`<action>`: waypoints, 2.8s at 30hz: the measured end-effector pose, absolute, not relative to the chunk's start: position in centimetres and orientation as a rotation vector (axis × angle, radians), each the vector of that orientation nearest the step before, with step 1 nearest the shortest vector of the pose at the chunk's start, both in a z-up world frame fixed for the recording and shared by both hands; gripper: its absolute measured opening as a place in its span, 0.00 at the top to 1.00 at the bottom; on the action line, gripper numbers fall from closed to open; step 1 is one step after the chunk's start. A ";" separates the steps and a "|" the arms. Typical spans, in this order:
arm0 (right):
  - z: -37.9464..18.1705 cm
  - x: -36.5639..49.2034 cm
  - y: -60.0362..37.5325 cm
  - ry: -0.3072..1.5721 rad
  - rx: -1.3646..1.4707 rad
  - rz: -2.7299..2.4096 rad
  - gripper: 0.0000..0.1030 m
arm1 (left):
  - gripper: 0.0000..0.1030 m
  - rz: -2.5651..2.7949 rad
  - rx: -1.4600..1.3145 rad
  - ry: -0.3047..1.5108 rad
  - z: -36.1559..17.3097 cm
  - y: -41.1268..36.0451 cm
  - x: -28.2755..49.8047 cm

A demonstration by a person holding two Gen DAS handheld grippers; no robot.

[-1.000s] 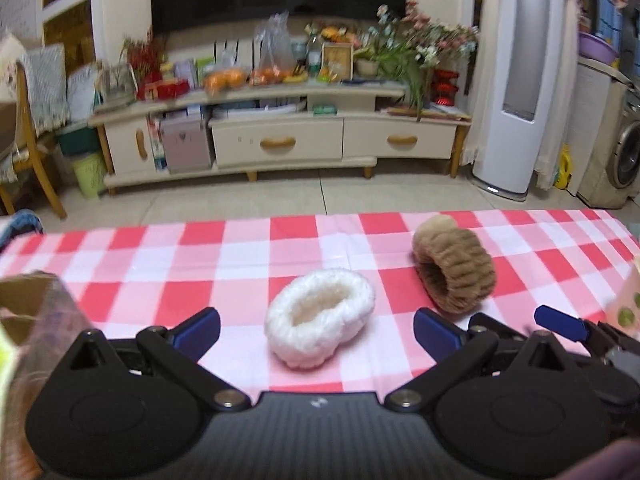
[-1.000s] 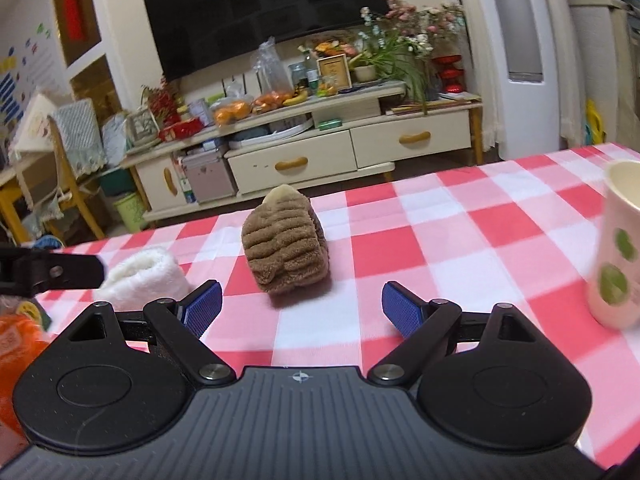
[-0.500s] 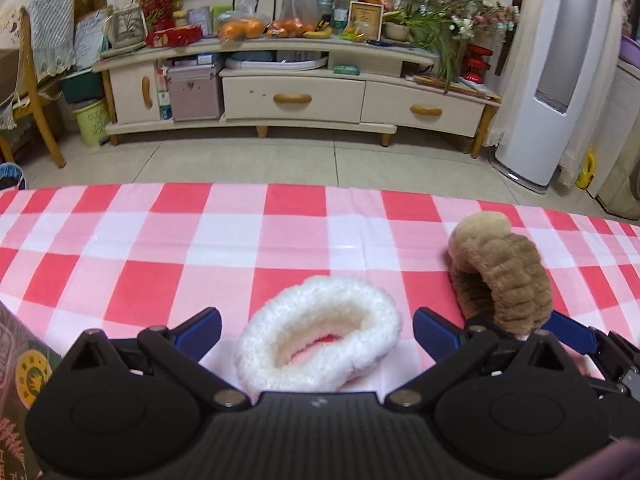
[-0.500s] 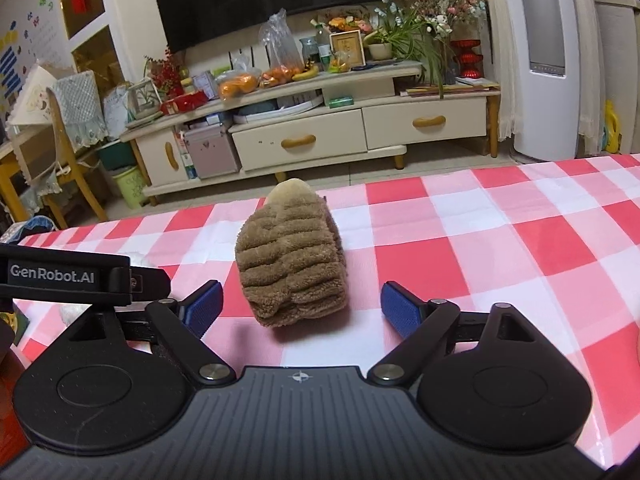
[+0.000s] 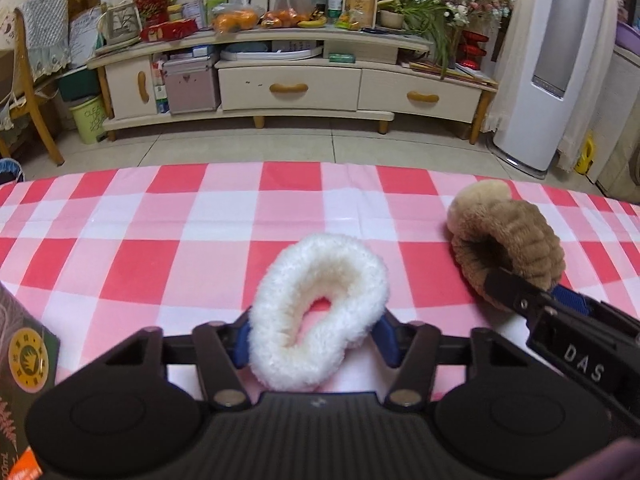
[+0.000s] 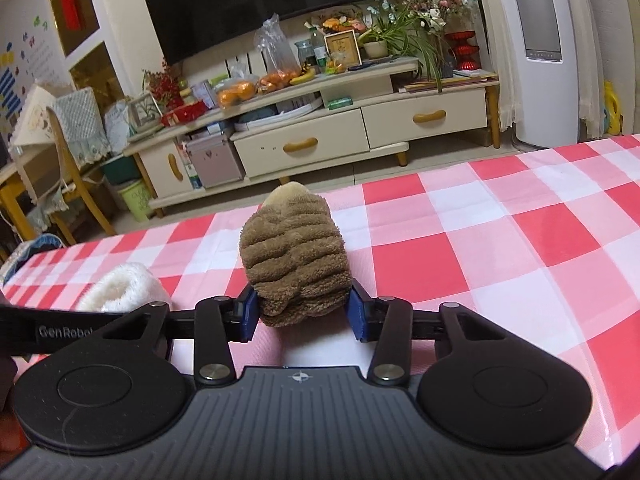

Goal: Organize soft objects
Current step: 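Grasp the white slipper with the left gripper while the right grasps the brown wristband, then carry the white slipper and brown wristband over the cardboard box with both grippers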

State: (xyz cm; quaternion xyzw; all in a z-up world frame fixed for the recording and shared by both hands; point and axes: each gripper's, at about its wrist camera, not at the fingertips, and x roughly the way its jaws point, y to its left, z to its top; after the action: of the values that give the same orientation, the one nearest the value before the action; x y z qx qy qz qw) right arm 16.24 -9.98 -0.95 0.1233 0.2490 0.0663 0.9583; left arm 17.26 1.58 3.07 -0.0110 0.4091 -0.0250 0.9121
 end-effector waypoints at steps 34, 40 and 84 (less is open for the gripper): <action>-1.7 -5.8 -13.2 0.558 0.214 0.133 0.49 | 0.68 -0.283 -0.087 0.899 3.2 -0.1 -2.2; -2.3 -10.3 -12.1 0.609 0.194 0.141 0.49 | 0.68 -0.300 -0.116 0.918 3.2 1.2 -6.2; 0.3 -13.5 -7.9 0.524 0.051 0.003 0.55 | 0.72 -0.422 -0.109 0.745 7.8 5.9 -10.9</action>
State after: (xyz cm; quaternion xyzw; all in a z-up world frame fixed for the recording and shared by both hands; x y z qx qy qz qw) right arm -13.49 -7.92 0.35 0.0254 0.2589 0.0017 0.9656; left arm -10.86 5.91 7.77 -0.0528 0.3609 -0.2047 0.9083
